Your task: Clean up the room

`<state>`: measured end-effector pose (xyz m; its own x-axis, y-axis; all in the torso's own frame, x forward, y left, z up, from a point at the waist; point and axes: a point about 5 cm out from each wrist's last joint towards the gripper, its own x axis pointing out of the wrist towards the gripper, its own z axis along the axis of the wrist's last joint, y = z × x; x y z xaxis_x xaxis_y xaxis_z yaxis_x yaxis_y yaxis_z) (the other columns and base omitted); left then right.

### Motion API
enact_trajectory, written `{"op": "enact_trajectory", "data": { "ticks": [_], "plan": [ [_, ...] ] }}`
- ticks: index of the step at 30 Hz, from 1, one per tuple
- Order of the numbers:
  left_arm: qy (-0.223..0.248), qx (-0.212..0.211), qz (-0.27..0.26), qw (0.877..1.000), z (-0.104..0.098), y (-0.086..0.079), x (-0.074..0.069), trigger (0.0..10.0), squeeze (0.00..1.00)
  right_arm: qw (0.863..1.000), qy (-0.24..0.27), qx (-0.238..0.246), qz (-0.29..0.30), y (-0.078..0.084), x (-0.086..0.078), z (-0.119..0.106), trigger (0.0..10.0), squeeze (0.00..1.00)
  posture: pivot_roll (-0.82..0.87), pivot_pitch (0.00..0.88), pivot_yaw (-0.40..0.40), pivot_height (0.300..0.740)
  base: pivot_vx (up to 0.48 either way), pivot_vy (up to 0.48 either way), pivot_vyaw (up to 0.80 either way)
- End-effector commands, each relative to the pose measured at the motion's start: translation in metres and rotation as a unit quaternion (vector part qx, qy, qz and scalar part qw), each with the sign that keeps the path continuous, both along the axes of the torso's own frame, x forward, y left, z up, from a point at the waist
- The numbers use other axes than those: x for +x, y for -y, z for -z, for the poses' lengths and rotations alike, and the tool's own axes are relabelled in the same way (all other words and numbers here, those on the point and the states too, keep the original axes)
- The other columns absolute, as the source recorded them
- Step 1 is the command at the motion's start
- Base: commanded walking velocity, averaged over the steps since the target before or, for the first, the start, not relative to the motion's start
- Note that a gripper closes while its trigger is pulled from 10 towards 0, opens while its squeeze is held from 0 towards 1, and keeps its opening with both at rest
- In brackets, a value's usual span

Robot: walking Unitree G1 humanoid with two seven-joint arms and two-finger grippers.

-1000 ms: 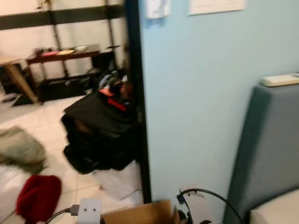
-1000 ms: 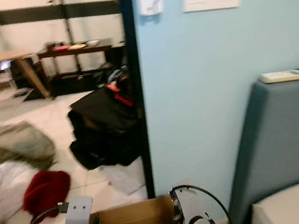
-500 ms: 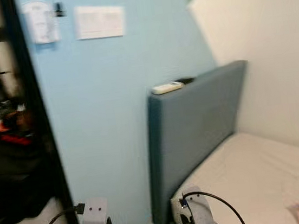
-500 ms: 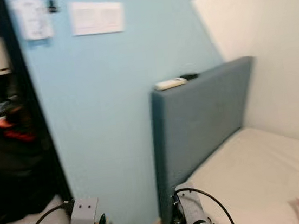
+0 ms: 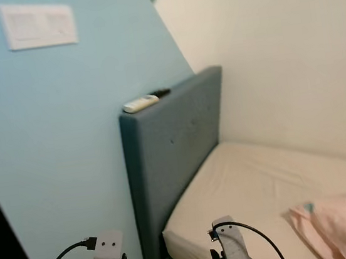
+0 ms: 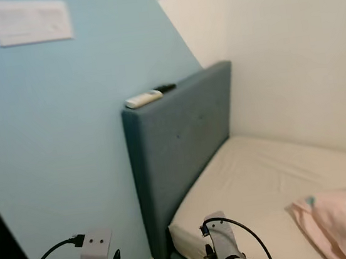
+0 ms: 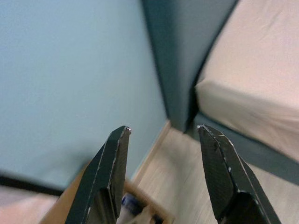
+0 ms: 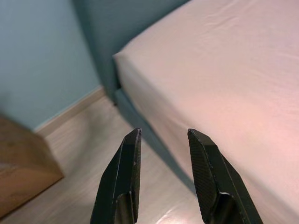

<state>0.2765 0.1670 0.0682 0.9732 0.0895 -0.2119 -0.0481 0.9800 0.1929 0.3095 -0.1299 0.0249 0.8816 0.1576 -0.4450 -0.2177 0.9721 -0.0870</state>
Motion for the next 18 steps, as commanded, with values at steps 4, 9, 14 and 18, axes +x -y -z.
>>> {"op": "enact_trajectory", "data": {
  "ticks": [4, 9, 14, 18],
  "plan": [
    [-0.002, -0.013, 0.011, 1.000, 0.0013, 0.0031, -0.0023, 10.0, 0.00, 1.000, -0.005, 0.006, 0.006, 0.0024, -0.0013, 0.0012, 10.0, 0.00, -0.02, 0.060, -0.035, 0.737, 0.000, 0.000, -0.80],
    [-0.002, -0.018, 0.016, 1.000, 0.0015, 0.0050, -0.0032, 10.0, 0.00, 1.000, -0.007, 0.008, 0.007, 0.0026, -0.0018, 0.0015, 10.0, 0.00, -0.02, 0.062, -0.034, 0.737, 0.000, 0.000, -0.80],
    [0.001, -0.028, 0.030, 0.999, 0.0011, 0.0086, -0.0038, 10.0, 0.00, 1.000, -0.007, 0.009, 0.007, 0.0026, -0.0018, 0.0011, 10.0, 0.00, -0.03, 0.063, -0.028, 0.737, 0.000, 0.000, -0.80],
    [0.004, -0.030, 0.033, 0.999, 0.0011, 0.0090, -0.0037, 10.0, 0.00, 1.000, -0.006, 0.007, 0.007, 0.0030, -0.0018, 0.0009, 10.0, 0.00, -0.03, 0.064, -0.027, 0.737, 0.000, 0.000, -0.80]
  ]
}}
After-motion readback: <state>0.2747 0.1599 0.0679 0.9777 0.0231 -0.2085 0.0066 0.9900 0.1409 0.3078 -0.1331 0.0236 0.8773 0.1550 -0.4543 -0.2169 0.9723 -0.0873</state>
